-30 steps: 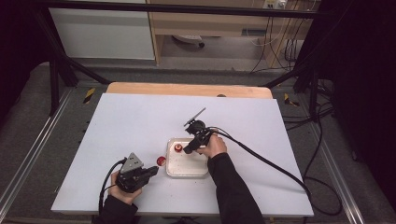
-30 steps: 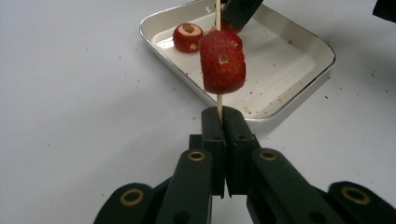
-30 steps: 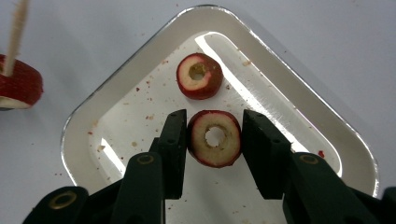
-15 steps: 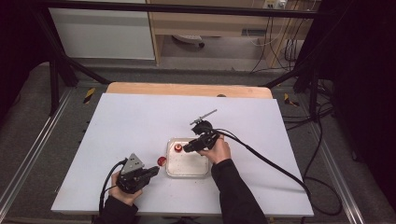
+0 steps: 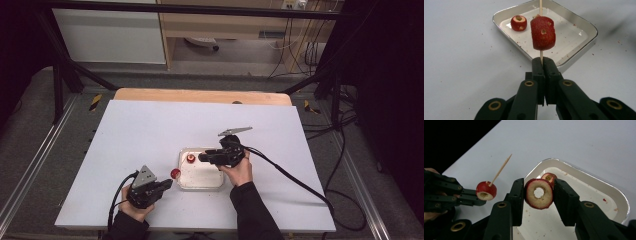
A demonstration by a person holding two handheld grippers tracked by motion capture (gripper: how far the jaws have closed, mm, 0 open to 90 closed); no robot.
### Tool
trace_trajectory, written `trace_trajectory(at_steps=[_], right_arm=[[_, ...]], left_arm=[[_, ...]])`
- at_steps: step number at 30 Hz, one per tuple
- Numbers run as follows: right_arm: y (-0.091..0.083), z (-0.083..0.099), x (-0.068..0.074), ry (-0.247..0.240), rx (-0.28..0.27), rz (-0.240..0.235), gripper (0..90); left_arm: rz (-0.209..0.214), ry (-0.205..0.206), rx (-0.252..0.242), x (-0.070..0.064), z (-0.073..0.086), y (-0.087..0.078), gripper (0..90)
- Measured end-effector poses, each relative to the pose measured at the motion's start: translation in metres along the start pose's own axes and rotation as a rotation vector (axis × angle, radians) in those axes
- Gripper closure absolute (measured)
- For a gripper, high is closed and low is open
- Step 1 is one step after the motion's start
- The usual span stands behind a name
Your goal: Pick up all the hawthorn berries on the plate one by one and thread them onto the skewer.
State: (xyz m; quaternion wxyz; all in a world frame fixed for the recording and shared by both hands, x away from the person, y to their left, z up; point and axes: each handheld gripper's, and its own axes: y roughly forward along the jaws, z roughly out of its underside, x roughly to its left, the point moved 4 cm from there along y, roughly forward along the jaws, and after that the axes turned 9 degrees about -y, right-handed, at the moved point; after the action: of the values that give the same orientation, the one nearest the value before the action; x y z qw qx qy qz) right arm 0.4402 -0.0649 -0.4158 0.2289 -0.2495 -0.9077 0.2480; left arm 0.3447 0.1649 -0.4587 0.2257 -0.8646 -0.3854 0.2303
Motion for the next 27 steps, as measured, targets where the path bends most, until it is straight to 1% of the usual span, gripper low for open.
trace_trajectory(at_steps=[3,6,8,12,15,16,17,18,19,20,21,22,23,24,27], right_arm=[[-0.004,0.003,0.000,0.022,-0.045,0.002,62.4],[-0.007,0.005,0.001,0.046,-0.100,-0.013,62.4],[-0.009,0.007,0.002,0.053,-0.131,-0.016,62.4],[-0.009,0.009,0.005,0.058,-0.175,-0.020,62.5],[-0.011,0.010,0.007,0.075,-0.210,-0.023,62.5],[-0.012,0.010,0.007,0.080,-0.228,-0.026,62.5],[-0.014,0.010,0.008,0.089,-0.269,-0.026,62.6],[-0.014,0.010,0.008,0.089,-0.269,-0.026,62.6],[-0.015,0.010,0.009,0.097,-0.281,-0.026,62.6],[-0.016,0.010,0.009,0.102,-0.298,-0.024,62.6],[-0.017,0.009,0.009,0.112,-0.332,-0.018,62.5],[-0.017,0.009,0.009,0.112,-0.332,-0.018,62.5],[-0.017,0.009,0.009,0.124,-0.360,-0.018,62.6],[-0.017,0.009,0.009,0.124,-0.360,-0.018,62.6],[-0.017,0.007,0.009,0.132,-0.389,-0.014,62.5]], left_arm=[[-0.002,0.001,-0.002,-0.001,0.000,0.000,88.6],[-0.004,0.001,-0.001,-0.001,0.000,0.000,88.4],[-0.007,0.004,0.001,-0.001,0.000,-0.001,88.3],[-0.007,0.008,0.003,-0.001,0.000,-0.001,88.3],[-0.006,0.011,0.002,-0.002,0.000,-0.001,88.3],[-0.007,0.014,0.001,-0.002,0.000,-0.001,88.3],[-0.006,0.013,0.000,-0.002,-0.001,-0.001,88.3],[-0.004,0.013,-0.001,-0.003,-0.001,-0.001,88.3],[-0.007,0.014,-0.001,-0.003,-0.001,-0.001,88.3],[-0.009,0.015,-0.002,-0.004,-0.001,-0.001,88.3],[-0.006,0.014,-0.003,-0.004,-0.001,-0.001,88.3],[-0.006,0.013,-0.005,-0.005,-0.001,-0.001,88.3],[-0.009,0.014,-0.006,-0.005,-0.001,-0.001,88.3],[-0.008,0.014,-0.005,-0.006,-0.001,-0.001,88.3],[-0.011,0.016,-0.006,-0.008,-0.001,-0.001,88.3]])
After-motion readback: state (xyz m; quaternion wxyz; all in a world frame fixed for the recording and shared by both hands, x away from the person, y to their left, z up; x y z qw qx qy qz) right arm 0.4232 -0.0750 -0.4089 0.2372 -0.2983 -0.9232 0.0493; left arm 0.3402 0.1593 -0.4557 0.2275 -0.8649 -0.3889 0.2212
